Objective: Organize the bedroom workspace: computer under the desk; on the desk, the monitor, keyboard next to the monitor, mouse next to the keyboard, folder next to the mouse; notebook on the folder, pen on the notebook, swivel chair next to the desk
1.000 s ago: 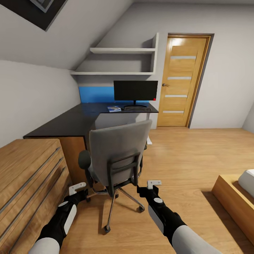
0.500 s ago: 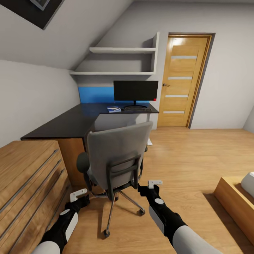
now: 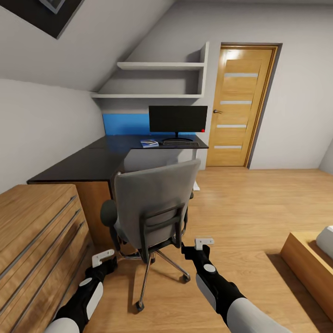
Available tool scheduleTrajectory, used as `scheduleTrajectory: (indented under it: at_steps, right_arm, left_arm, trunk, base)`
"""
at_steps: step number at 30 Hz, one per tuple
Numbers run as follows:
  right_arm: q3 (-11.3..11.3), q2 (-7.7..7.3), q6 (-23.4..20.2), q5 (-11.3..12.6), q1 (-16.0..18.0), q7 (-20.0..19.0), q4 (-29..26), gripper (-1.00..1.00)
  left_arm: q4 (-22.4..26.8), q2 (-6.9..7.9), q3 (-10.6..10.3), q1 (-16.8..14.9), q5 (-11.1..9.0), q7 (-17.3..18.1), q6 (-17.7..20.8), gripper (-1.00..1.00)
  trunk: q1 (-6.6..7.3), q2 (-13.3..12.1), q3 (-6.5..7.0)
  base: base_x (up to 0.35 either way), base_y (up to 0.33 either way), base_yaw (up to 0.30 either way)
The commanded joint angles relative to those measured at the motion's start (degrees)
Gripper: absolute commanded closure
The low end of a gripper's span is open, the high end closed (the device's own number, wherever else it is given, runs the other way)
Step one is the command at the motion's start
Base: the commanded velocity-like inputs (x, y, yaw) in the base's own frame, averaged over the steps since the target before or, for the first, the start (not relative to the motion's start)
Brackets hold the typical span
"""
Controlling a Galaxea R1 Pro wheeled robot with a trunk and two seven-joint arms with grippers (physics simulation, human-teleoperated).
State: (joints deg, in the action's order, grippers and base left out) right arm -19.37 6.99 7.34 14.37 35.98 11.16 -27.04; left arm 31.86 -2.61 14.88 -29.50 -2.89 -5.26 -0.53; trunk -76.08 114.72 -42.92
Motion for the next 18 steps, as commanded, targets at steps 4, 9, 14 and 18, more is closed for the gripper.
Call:
scheduleTrajectory:
  at_steps: [4, 9, 14, 18]
  right_arm:
    - [-0.48, 0.01, 0.36, 0.62, 0.06, 0.42, 0.11, -1.0]
    - [-0.53, 0.03, 0.39, 0.58, 0.06, 0.4, 0.13, -1.0]
    - [-1.03, 0.04, 0.39, 0.45, 0.06, -0.21, 0.28, -1.0]
    - [-1.87, 0.0, 0.4, 0.12, 0.06, -1.55, 0.63, -1.0]
  left_arm:
    - [-1.03, -0.19, 0.09, -0.03, -0.28, -0.01, -0.13, -1.0]
    - [-1.81, -0.54, -0.04, -0.03, -0.28, 0.03, -0.55, -1.0]
    - [-2.86, -0.8, -0.1, -0.03, -0.24, 0.18, -2.03, -1.0]
    - [-4.06, -0.88, -0.36, -0.03, -0.17, 0.95, -2.39, -1.0]
  trunk:
    - [0.01, 0.03, -0.05]
    - [0.01, 0.03, -0.05]
    - [0.01, 0.03, -0.05]
    - [0.01, 0.03, -0.05]
  base:
    - [0.0, 0.0, 0.0]
    - [0.0, 0.0, 0.0]
    - [0.0, 0.0, 0.0]
    - [0.0, 0.0, 0.0]
